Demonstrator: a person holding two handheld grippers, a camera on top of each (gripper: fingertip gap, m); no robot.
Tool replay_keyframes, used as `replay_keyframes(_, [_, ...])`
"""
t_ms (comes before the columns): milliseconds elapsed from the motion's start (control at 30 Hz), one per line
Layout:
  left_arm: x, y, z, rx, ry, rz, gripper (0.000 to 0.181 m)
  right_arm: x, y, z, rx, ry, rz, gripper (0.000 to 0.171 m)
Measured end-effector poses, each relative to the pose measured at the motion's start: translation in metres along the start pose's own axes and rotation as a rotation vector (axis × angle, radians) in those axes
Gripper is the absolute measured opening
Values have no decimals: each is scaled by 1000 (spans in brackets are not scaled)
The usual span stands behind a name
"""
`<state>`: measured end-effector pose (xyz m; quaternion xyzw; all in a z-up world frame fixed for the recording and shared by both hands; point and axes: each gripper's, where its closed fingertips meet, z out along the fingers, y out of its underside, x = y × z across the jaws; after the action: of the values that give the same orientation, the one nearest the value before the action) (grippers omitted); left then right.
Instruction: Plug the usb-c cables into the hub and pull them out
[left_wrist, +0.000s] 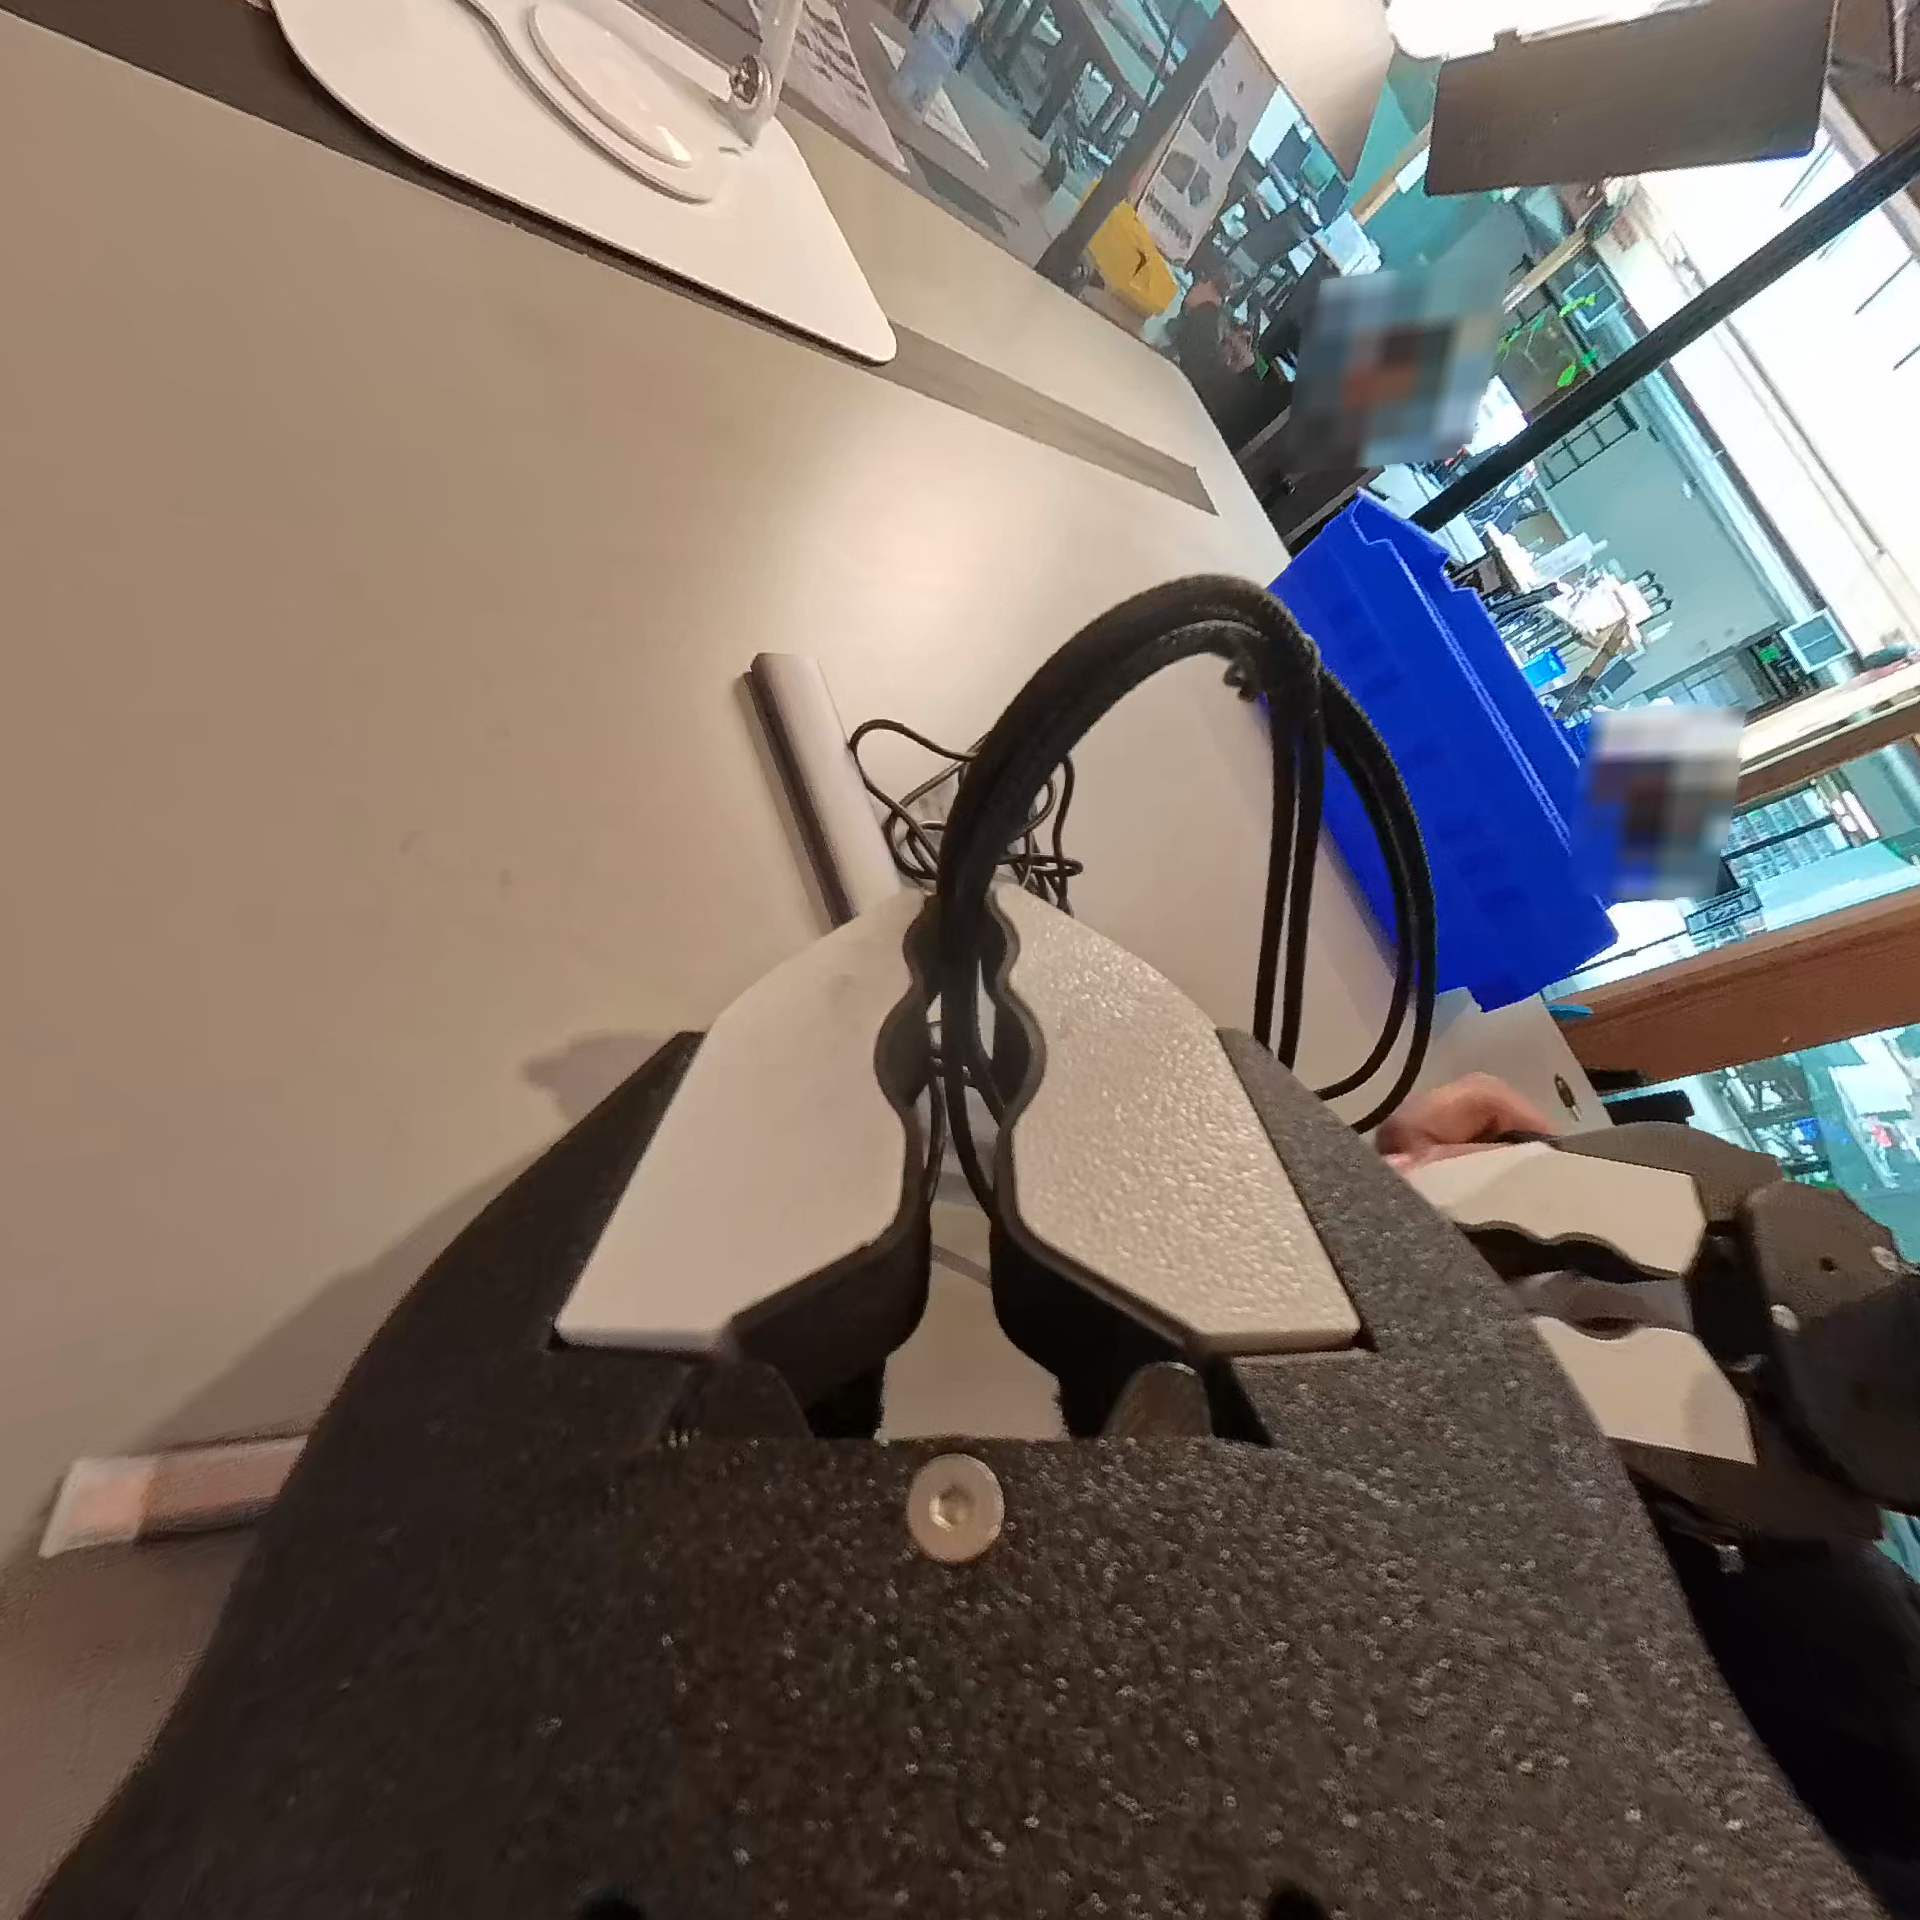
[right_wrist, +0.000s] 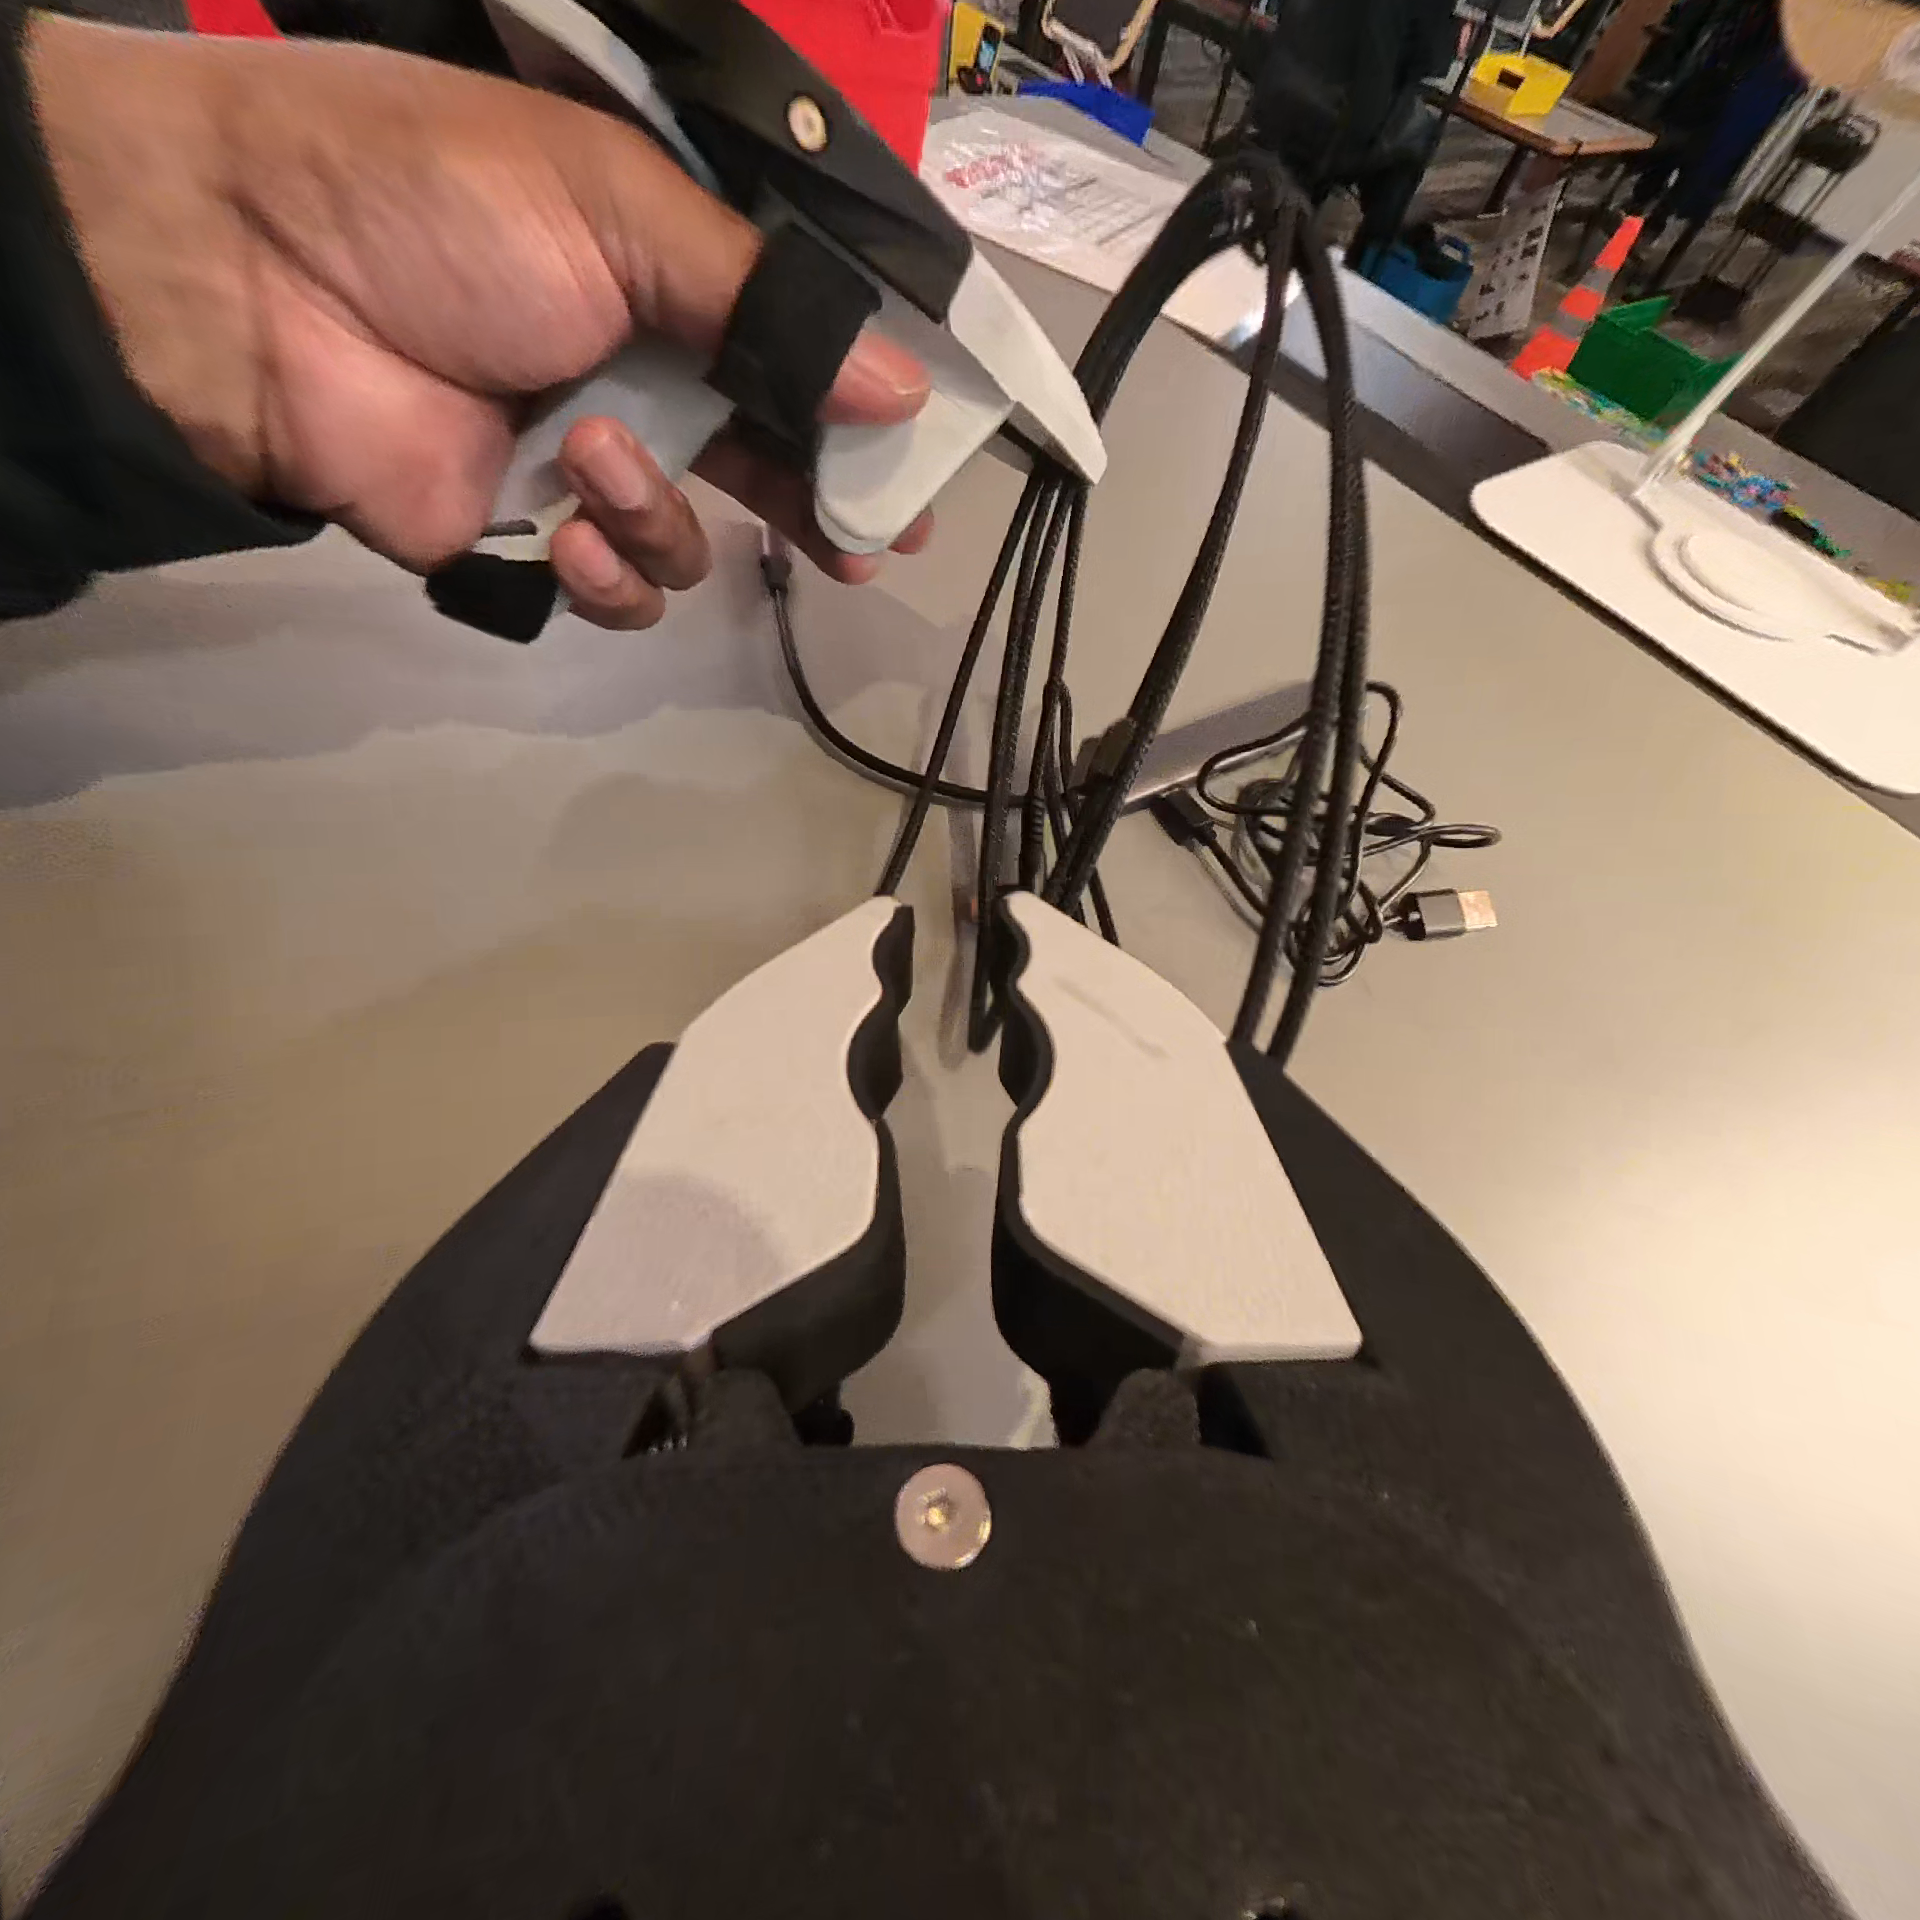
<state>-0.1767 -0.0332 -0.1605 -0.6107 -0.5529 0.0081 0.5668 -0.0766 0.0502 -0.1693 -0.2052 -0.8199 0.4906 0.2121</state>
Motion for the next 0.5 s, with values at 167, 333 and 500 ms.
replay_keyframes(167, [11,-2,-13,61,83,-19,8,13,16,25,-111,69,26,13])
replay_keyframes(333, [14,-3,-32,118,163,15,7,24,15,29,-81,48,114,11])
replay_keyframes(500, [20,-9,-53,199,270,50,7,20,-2,22,31,-69,198,13])
